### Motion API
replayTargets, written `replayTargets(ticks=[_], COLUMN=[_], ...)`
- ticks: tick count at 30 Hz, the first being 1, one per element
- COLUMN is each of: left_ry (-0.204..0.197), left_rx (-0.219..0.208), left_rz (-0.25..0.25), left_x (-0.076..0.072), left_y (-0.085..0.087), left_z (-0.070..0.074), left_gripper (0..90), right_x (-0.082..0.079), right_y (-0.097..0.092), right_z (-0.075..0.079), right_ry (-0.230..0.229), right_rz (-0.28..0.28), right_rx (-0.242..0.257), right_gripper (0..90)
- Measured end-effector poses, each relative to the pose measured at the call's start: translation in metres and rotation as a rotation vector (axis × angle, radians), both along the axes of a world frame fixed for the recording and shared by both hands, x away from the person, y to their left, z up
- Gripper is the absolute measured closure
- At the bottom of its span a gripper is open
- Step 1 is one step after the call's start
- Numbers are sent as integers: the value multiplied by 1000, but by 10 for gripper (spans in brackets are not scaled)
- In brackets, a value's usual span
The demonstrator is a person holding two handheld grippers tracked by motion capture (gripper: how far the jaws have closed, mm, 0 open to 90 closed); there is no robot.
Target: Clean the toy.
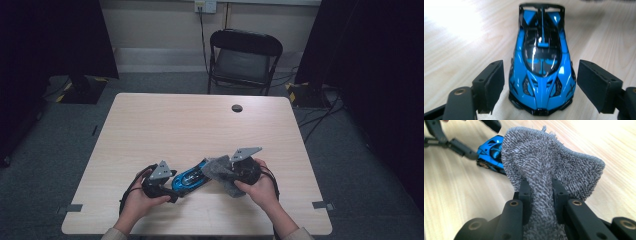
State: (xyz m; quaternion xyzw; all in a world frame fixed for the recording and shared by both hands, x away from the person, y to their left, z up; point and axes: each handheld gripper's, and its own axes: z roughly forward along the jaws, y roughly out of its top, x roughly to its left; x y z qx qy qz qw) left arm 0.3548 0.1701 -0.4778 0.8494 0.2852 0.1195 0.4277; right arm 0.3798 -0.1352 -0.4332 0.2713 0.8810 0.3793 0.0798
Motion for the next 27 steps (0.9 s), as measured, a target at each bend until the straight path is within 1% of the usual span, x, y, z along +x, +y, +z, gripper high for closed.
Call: replayTargets(ticks=[3, 5, 7, 8, 11, 14, 16, 18, 19, 21, 23, 24, 26, 27], left_ry=[-10, -11, -1, 1, 11, 11, 20, 32, 34, 44, 49, 56, 74, 77], left_rx=[-35, -33, -43, -38, -37, -33, -30, -34, -24, -34, -34, -33, -22, -23], left_rz=[21, 32, 30, 30, 28, 35, 35, 37, 35, 41, 37, 32, 8, 7], left_x=[4, 8, 11, 13, 17, 20, 22, 23, 23, 23, 24, 24, 23, 22], left_y=[4, 5, 4, 4, 1, -2, -5, -7, -7, -8, -7, -7, -7, -8], left_z=[8, 10, 9, 8, 5, 4, 2, -1, -2, -4, -5, -5, -5, -6], left_gripper=[239, 266, 266, 267, 265, 260, 260, 267, 271, 268, 264, 265, 314, 325], right_x=[-7, -10, -14, -17, -27, -35, -39, -43, -44, -46, -45, -44, -40, -38], right_y=[0, 1, 3, 6, 16, 25, 33, 41, 45, 54, 61, 63, 67, 69], right_z=[-1, -2, -2, -3, -6, -8, -9, -12, -13, -18, -23, -25, -30, -32], right_ry=[0, -1, 2, 4, 7, 6, 7, 6, 12, 18, 22, 25, 43, 49], right_rz=[21, 33, 53, 67, 121, 180, 220, 255, 274, 302, 324, 327, 324, 322], right_rx=[5, -2, -8, -14, -33, -36, -30, -41, -42, -55, -69, -71, -67, -66], right_gripper=[750, 751, 751, 751, 751, 751, 751, 751, 751, 750, 751, 751, 751, 750])
